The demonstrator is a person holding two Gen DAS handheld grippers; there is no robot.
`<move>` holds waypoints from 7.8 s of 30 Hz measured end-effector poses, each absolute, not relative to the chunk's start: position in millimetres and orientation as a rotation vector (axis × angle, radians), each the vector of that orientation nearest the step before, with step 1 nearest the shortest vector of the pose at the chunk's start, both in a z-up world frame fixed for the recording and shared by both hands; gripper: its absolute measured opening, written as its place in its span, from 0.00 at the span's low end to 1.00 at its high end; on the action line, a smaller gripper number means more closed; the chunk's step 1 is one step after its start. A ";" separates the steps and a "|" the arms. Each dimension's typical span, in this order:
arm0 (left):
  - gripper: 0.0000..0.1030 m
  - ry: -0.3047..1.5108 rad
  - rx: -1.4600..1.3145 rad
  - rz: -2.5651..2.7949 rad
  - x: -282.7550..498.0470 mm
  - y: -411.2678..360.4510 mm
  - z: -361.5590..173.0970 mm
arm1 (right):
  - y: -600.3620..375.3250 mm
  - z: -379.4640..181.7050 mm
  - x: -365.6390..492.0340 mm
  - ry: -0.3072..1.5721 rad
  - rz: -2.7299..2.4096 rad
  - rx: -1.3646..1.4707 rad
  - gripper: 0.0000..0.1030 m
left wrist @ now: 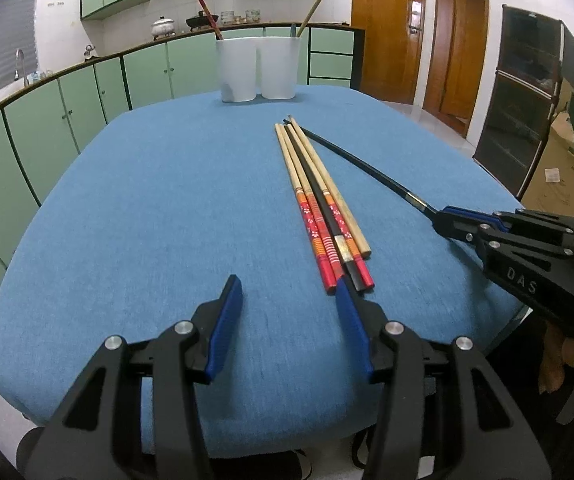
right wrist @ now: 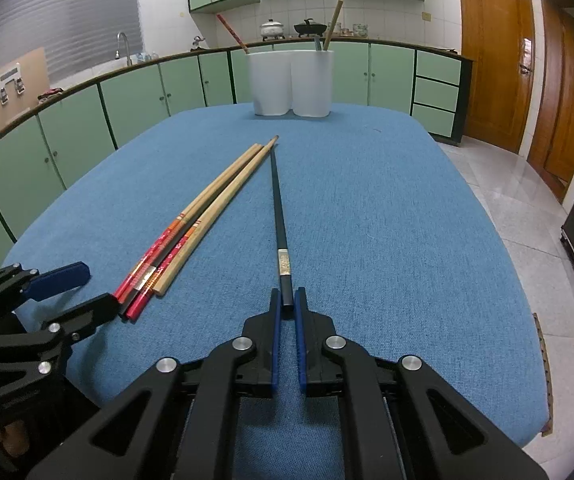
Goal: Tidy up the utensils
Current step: 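Grasp the black chopstick with the right tool while the left grasps a red-patterned chopstick, then lift both held chopsticks and carry them toward the white holder, then lower both chopsticks into the white holder and open both tools, then move both open tools back over the remaining chopsticks on the table, then grasp a red-patterned chopstick with the left tool while the right grasps a plain wooden one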
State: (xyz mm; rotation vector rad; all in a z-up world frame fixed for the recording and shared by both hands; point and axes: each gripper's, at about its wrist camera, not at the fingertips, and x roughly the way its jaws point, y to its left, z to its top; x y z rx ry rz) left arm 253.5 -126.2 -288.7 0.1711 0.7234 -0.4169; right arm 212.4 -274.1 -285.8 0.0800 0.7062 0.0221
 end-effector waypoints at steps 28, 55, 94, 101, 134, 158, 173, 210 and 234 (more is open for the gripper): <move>0.13 0.691 0.057 -0.279 269.1 -88.4 -280.4 | -275.2 -287.6 210.0 0.686 -0.057 0.083 0.09; 0.05 0.692 0.006 -0.269 290.1 -106.1 -285.5 | -259.1 -284.9 216.0 0.663 -0.109 0.052 0.07; 0.05 0.655 0.069 -0.451 373.5 -115.7 -75.2 | -281.4 -55.8 320.6 0.725 0.093 -0.045 0.06; 0.05 0.621 0.081 -0.469 408.8 -128.3 -37.9 | -289.2 -17.7 351.6 0.707 0.090 0.002 0.06; 0.05 0.633 0.080 -0.373 612.0 -189.5 -49.8 | -334.0 -37.6 555.3 0.687 0.003 0.068 0.06; 0.46 0.515 0.112 -0.373 392.6 -73.8 -115.5 | -299.5 -139.2 293.4 0.609 0.088 -0.009 0.24; 0.46 0.615 0.036 -0.334 300.3 -28.3 -209.4 | -200.4 -282.1 196.0 0.750 0.172 -0.049 0.29; 0.46 0.758 0.180 -0.524 270.1 -122.1 -286.2 | -253.9 -283.4 225.3 0.726 0.077 0.045 0.30; 0.06 0.703 0.057 -0.250 284.5 -97.9 -286.3 | -258.5 -288.0 222.0 0.671 -0.123 0.051 0.06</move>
